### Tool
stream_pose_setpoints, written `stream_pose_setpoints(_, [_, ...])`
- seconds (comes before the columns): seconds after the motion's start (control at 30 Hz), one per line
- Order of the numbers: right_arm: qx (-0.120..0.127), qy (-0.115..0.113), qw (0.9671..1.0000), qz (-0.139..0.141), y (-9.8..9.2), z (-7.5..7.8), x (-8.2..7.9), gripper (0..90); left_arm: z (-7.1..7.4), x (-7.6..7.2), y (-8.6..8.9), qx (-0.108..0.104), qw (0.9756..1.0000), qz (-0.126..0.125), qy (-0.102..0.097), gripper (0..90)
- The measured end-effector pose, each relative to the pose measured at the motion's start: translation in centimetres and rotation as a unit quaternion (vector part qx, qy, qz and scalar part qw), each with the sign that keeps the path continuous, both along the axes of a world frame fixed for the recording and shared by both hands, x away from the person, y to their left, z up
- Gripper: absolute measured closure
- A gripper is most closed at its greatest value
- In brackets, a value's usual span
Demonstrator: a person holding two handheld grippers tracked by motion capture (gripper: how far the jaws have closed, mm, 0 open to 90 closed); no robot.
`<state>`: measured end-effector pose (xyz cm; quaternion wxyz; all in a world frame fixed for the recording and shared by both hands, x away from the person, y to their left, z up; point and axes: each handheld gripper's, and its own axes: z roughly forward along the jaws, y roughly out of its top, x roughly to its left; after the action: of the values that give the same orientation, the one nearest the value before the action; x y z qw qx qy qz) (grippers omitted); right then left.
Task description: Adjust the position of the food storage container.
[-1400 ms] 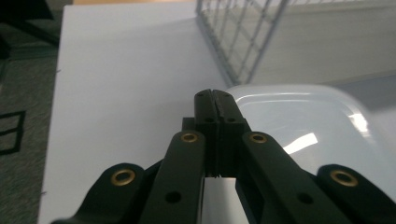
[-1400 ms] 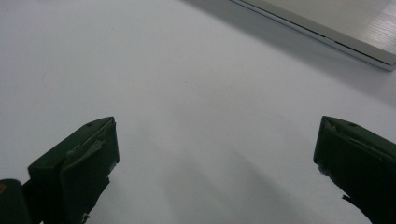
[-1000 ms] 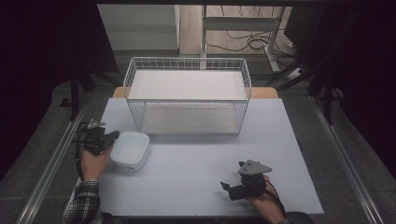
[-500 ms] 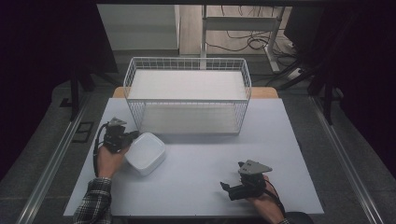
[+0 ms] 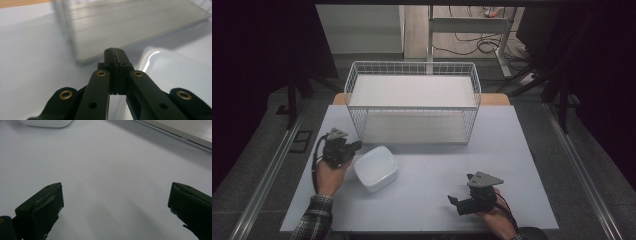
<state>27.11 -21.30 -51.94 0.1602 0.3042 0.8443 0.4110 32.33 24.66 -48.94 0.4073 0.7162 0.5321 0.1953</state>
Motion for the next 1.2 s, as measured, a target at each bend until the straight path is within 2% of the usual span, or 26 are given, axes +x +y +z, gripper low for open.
stream_pose_setpoints(0.13, [0.005,0.003,1.0,-0.001,0.2,0.0,0.0,0.0,-1.0,-3.4,1.9,0.008,0.9996,0.027,0.01,90.0])
stream_pose_setpoints(0.27, [0.008,0.002,1.0,0.003,0.4,0.1,-0.2,0.0,-2.5,-4.6,2.1,0.008,0.9989,0.026,0.039,89.9])
stream_pose_setpoints(0.33, [0.017,0.004,0.9998,0.006,0.5,0.2,-0.2,0.0,-2.9,-4.4,1.8,0.011,0.9987,0.02,0.046,89.9])
stream_pose_setpoints(0.37, [0.022,0.007,0.9997,0.005,0.5,0.3,-0.2,0.0,-3.1,-4.1,1.5,0.001,0.9987,0.013,0.048,89.8])
stream_pose_setpoints(0.4, [0.027,0.01,0.9996,0.003,0.5,0.4,-0.2,0.0,-3.1,-4.1,1.5,0.001,0.9987,0.013,0.048,89.8])
stream_pose_setpoints(0.43, [0.031,0.011,0.9994,0.004,0.5,0.4,-0.1,0.0,-3.3,-3.6,1.1,-0.008,0.9985,0.001,0.053,89.8])
stream_pose_setpoints(0.47, [0.033,0.013,0.9994,0.004,0.5,0.5,-0.1,0.0,-3.3,-3.4,0.8,-0.005,0.9985,-0.004,0.054,89.9])
stream_pose_setpoints(0.57, [0.035,0.02,0.9992,0.003,0.5,0.5,0.1,0.0,-3.4,-3.1,0.3,-0.006,0.9984,-0.006,0.057,89.9])
stream_pose_setpoints(0.6, [0.033,0.027,0.9991,0.003,0.6,0.5,0.6,0.7,-3.4,-3.0,0.2,-0.012,0.9982,-0.009,0.058,89.9])
stream_pose_setpoints(0.7, [0.031,0.036,0.9988,0.006,0.7,0.6,0.9,3.1,-3.4,-2.7,-0.4,-0.01,0.9982,-0.017,0.056,89.9])
stream_pose_setpoints(0.8, [0.028,0.044,0.9986,0.005,0.8,0.8,1.5,6.4,-3.3,-2.0,-1.4,-0.015,0.9976,-0.034,0.059,89.9])
stream_pose_setpoints(1.03, [0.035,0.075,0.9965,0.005,1.7,1.0,3.0,27.6,-3.2,-1.2,-4.3,-0.017,0.9959,-0.066,0.059,89.8])
stream_pose_setpoints(1.2, [0.015,0.072,0.9972,0.015,3.1,1.0,3.9,42.4,-3.2,-1.1,-6.1,-0.02,0.9942,-0.086,0.061,89.8])
